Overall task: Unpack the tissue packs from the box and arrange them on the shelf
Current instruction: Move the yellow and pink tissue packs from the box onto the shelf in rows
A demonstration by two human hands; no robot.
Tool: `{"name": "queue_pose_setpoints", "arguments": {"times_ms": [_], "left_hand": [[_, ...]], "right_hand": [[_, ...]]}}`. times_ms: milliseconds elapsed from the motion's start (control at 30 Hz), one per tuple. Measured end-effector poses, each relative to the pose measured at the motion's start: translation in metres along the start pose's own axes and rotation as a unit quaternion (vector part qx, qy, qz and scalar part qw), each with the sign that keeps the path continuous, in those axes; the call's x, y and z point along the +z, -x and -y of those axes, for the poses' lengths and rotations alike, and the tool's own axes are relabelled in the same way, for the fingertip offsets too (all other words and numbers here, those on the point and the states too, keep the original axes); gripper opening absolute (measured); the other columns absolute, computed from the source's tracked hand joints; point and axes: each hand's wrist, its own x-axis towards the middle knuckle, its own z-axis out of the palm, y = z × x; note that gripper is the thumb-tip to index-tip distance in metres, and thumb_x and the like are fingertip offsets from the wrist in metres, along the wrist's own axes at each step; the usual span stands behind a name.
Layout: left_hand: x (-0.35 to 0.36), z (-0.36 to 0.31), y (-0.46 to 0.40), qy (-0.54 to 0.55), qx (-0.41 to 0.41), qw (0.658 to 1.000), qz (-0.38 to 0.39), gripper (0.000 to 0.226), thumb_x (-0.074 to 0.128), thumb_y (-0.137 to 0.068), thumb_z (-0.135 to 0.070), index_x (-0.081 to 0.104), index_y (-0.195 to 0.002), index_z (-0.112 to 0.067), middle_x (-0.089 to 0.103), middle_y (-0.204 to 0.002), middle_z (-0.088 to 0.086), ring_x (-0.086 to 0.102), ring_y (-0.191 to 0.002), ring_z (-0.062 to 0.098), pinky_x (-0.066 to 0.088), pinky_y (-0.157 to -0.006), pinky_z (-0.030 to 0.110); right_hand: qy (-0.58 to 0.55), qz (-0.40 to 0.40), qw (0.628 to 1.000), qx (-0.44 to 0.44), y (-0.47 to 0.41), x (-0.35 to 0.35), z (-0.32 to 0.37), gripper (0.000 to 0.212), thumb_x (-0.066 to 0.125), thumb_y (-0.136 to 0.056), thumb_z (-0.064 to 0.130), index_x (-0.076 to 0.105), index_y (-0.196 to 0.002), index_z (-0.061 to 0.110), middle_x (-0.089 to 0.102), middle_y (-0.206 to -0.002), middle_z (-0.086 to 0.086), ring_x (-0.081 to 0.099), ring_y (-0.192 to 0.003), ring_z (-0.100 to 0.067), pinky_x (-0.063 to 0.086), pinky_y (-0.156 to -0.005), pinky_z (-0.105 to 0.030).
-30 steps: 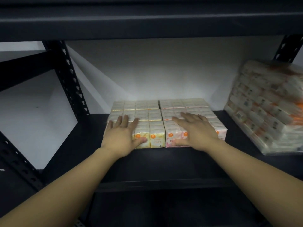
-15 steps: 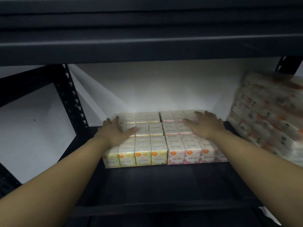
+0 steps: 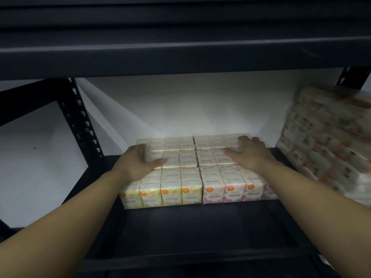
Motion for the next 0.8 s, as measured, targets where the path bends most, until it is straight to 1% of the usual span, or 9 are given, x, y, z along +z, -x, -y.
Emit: {"name": "queue_pose_setpoints", "arguments": {"times_ms": [67,167,267,300,367,433,567,667,800], "left_hand": [[0.000,-0.002,0.003,0.022,0.003,1.000,-0.004,0.118,0.063,-0.062,-0.097,0.043,-0.154,-0.028,0.049,-0.156,-0.003,0.053,-0.135,0.022,0.044,-0.107,0.038],[-0.002,-0.010,0.010,0.025,0.012,1.000,0.003,0.100,0.066,-0.077,-0.082,0.041,-0.155,-0.027,0.046,-0.157,-0.002,0.049,-0.139,0.024,0.040,-0.106,0.037],[-0.008,-0.013,0.012,-0.057,0.009,0.997,0.048,0.102,0.049,-0.080,-0.090,0.034,-0.159,-0.027,0.038,-0.161,0.007,0.041,-0.145,0.029,0.035,-0.115,0.044],[-0.010,-0.013,0.012,-0.093,0.010,0.994,0.055,0.108,0.041,-0.076,-0.096,0.030,-0.160,-0.029,0.032,-0.164,0.010,0.034,-0.149,0.032,0.030,-0.120,0.050],[-0.010,-0.013,0.015,-0.138,0.010,0.989,0.051,0.114,0.032,-0.074,-0.101,0.018,-0.164,-0.032,0.010,-0.173,0.013,0.009,-0.160,0.034,0.011,-0.127,0.061],[-0.007,-0.019,0.027,-0.150,0.036,0.987,0.036,0.115,0.027,-0.075,-0.101,0.012,-0.166,-0.032,-0.003,-0.174,0.010,-0.007,-0.161,0.031,-0.001,-0.127,0.061],[0.010,-0.039,0.066,-0.184,0.123,0.974,0.044,0.108,0.025,-0.075,-0.102,0.009,-0.164,-0.044,-0.002,-0.175,0.004,-0.005,-0.161,0.029,0.000,-0.127,0.059],[0.029,-0.044,0.083,-0.212,0.148,0.964,0.056,0.107,0.024,-0.072,-0.103,0.002,-0.163,-0.049,-0.006,-0.175,0.004,-0.007,-0.161,0.029,-0.001,-0.128,0.058],[0.047,-0.038,0.083,-0.256,0.160,0.953,0.002,0.101,0.022,-0.079,-0.098,-0.004,-0.163,-0.048,-0.001,-0.175,0.005,0.000,-0.161,0.030,0.003,-0.129,0.056]], "right_hand": [[-0.005,0.000,1.000,-0.001,-0.001,0.001,0.000,0.105,0.041,-0.071,0.098,0.037,-0.154,0.034,0.048,-0.145,-0.006,0.050,-0.129,-0.030,0.051,-0.101,-0.051],[-0.008,0.003,1.000,-0.001,-0.001,0.002,0.000,0.106,0.040,-0.070,0.099,0.039,-0.154,0.033,0.048,-0.145,-0.006,0.049,-0.129,-0.031,0.051,-0.101,-0.051],[0.025,0.005,1.000,-0.004,0.003,0.000,0.002,0.107,0.032,-0.073,0.101,0.040,-0.155,0.033,0.045,-0.152,-0.007,0.047,-0.134,-0.032,0.048,-0.105,-0.052],[0.046,0.000,0.999,-0.011,0.006,-0.001,0.004,0.104,0.029,-0.076,0.099,0.039,-0.156,0.033,0.040,-0.158,-0.007,0.042,-0.140,-0.034,0.042,-0.111,-0.053],[0.083,-0.012,0.996,-0.037,0.018,-0.004,0.011,0.095,0.029,-0.085,0.093,0.037,-0.159,0.032,0.028,-0.168,-0.006,0.027,-0.151,-0.034,0.029,-0.120,-0.054],[0.085,-0.006,0.994,-0.063,0.036,-0.005,0.022,0.090,0.030,-0.090,0.088,0.034,-0.160,0.033,0.020,-0.172,-0.004,0.017,-0.157,-0.031,0.020,-0.125,-0.054],[0.065,0.035,0.989,-0.127,0.080,0.002,0.040,0.091,0.030,-0.087,0.091,0.028,-0.162,0.040,0.012,-0.174,0.002,0.010,-0.160,-0.026,0.013,-0.127,-0.054],[0.085,0.051,0.983,-0.156,0.103,0.012,0.040,0.099,0.028,-0.080,0.097,0.014,-0.164,0.045,0.003,-0.175,0.001,0.003,-0.160,-0.025,0.006,-0.127,-0.057],[0.152,0.013,0.969,-0.192,0.106,0.034,0.026,0.110,0.020,-0.073,0.103,-0.002,-0.164,0.043,0.001,-0.175,-0.005,0.002,-0.161,-0.027,0.005,-0.127,-0.058]]}}
